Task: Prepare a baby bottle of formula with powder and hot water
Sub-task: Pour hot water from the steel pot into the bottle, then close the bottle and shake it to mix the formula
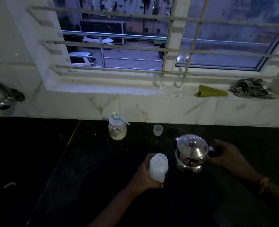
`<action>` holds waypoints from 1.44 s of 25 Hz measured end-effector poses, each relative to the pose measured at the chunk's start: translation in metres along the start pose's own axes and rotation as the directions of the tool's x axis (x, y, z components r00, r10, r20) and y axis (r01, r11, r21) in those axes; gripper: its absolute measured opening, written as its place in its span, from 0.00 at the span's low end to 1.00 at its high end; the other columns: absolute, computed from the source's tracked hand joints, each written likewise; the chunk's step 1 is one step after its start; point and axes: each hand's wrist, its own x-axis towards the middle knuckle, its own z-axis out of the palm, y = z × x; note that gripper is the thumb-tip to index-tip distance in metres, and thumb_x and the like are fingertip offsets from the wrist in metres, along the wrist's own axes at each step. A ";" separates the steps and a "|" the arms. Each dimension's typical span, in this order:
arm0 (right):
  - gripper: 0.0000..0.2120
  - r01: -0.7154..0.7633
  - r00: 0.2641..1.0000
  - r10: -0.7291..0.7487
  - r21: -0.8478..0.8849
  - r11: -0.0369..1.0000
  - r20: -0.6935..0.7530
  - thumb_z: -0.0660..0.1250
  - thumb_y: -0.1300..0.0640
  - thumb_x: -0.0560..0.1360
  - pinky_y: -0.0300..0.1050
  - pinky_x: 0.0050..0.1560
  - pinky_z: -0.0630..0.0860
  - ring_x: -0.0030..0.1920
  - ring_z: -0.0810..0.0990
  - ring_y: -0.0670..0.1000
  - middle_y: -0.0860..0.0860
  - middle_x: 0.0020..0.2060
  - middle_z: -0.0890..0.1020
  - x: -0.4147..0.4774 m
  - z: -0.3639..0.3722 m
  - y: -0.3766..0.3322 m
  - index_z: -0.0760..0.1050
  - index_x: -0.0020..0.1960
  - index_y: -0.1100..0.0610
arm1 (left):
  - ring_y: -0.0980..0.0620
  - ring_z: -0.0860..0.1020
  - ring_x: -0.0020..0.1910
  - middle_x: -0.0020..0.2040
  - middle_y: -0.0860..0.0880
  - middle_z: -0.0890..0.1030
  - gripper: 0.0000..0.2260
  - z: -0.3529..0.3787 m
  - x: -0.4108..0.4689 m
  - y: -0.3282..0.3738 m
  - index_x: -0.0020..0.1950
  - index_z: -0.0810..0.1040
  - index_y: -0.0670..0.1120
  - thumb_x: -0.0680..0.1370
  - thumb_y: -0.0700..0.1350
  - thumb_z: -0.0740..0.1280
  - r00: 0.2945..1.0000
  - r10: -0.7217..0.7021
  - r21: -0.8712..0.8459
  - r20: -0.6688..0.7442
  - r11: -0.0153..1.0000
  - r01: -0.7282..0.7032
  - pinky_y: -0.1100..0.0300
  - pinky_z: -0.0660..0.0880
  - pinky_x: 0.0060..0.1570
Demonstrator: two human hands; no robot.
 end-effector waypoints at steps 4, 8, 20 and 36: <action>0.16 -0.132 0.970 0.172 0.225 0.965 -0.169 0.77 0.56 0.63 0.44 0.38 0.73 0.37 0.76 0.59 0.60 0.34 0.78 0.026 0.032 0.043 0.72 0.37 0.63 | 0.66 0.74 0.57 0.58 0.56 0.74 0.34 0.002 0.003 -0.010 0.60 0.67 0.57 0.58 0.42 0.76 0.997 -0.031 -0.035 -0.066 0.999 0.028 0.69 0.73 0.49; 0.10 -0.183 0.933 0.266 0.319 0.930 -0.241 0.74 0.62 0.66 0.37 0.37 0.75 0.36 0.75 0.51 0.53 0.35 0.77 0.077 0.064 0.069 0.72 0.38 0.58 | 0.60 0.77 0.57 0.57 0.53 0.77 0.33 -0.004 0.004 -0.024 0.60 0.69 0.55 0.60 0.39 0.76 0.990 -0.035 -0.047 -0.138 0.998 0.029 0.67 0.73 0.51; 0.11 -0.223 0.838 0.383 0.397 0.890 -0.389 0.75 0.62 0.66 0.34 0.33 0.66 0.39 0.74 0.52 0.56 0.37 0.77 0.190 0.121 0.106 0.73 0.42 0.62 | 0.48 0.82 0.44 0.45 0.45 0.82 0.36 -0.021 0.025 -0.057 0.57 0.73 0.42 0.56 0.59 0.78 0.918 -0.138 -0.111 -0.372 0.988 0.104 0.57 0.77 0.44; 0.37 0.100 0.881 0.079 -0.345 0.933 0.467 0.72 0.51 0.68 0.49 0.65 0.66 0.66 0.65 0.60 0.59 0.67 0.65 0.063 0.175 0.042 0.60 0.72 0.50 | 0.56 0.80 0.52 0.53 0.52 0.81 0.32 -0.007 -0.008 -0.025 0.58 0.72 0.56 0.55 0.51 0.76 0.926 -0.100 -0.125 -0.364 0.990 0.058 0.59 0.76 0.50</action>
